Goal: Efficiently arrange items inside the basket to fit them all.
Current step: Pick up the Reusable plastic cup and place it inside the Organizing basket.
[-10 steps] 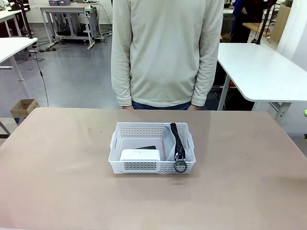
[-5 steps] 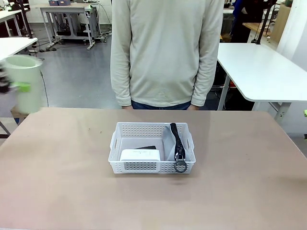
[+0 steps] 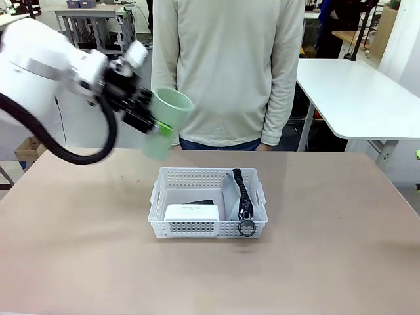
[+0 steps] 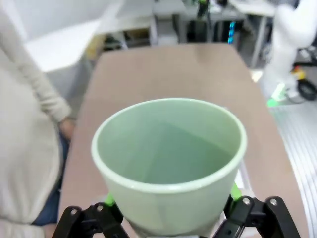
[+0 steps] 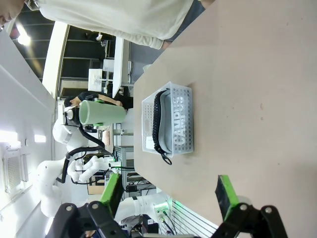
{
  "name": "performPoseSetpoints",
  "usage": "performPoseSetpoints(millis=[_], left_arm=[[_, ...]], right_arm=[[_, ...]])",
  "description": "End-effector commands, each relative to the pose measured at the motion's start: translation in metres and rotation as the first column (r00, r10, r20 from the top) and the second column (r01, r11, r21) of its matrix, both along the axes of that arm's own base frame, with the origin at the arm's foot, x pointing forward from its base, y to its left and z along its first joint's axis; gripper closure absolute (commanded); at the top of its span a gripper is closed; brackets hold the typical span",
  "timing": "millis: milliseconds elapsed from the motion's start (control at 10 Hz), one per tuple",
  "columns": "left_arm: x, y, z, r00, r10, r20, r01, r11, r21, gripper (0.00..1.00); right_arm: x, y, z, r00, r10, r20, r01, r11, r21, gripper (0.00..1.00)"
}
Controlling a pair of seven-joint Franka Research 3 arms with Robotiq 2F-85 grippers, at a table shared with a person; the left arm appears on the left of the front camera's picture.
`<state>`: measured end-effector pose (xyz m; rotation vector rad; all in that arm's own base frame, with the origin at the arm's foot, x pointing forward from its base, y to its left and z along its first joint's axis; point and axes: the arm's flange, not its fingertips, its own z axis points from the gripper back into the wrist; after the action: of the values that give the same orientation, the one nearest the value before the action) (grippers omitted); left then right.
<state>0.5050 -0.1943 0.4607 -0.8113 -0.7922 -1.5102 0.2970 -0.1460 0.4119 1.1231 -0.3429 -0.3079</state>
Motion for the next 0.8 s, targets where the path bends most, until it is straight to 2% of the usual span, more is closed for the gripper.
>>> performPoseSetpoints(millis=[0,100,500,600,700], left_arm=[[0.01,0.013,0.004,0.993,-0.071,-0.091,0.065,0.996,-0.065,0.12],[0.0,0.0,0.0,1.0,0.0,0.0,0.0,1.0,0.0,0.12],[0.007,-0.005,-0.005,1.0,-0.018,-0.016,0.018,1.0,-0.008,0.12],[0.006,-0.025,-0.01,0.997,-0.062,-0.049,0.066,0.995,0.081,0.12],[0.007,-0.044,-0.016,0.995,-0.053,-0.083,0.066,0.984,0.166,0.12]], right_arm=[[0.0,-0.001,0.001,0.999,0.009,0.032,-0.009,1.0,0.004,0.0],[0.0,-0.001,0.001,0.999,0.009,0.032,-0.009,1.0,0.004,0.0],[0.0,-0.001,0.001,0.999,0.009,0.032,-0.009,1.0,0.004,0.0],[0.0,-0.001,0.001,0.999,0.009,0.032,-0.009,1.0,0.004,0.0],[0.0,-0.001,0.001,0.999,0.009,0.032,-0.009,1.0,0.004,0.0]])
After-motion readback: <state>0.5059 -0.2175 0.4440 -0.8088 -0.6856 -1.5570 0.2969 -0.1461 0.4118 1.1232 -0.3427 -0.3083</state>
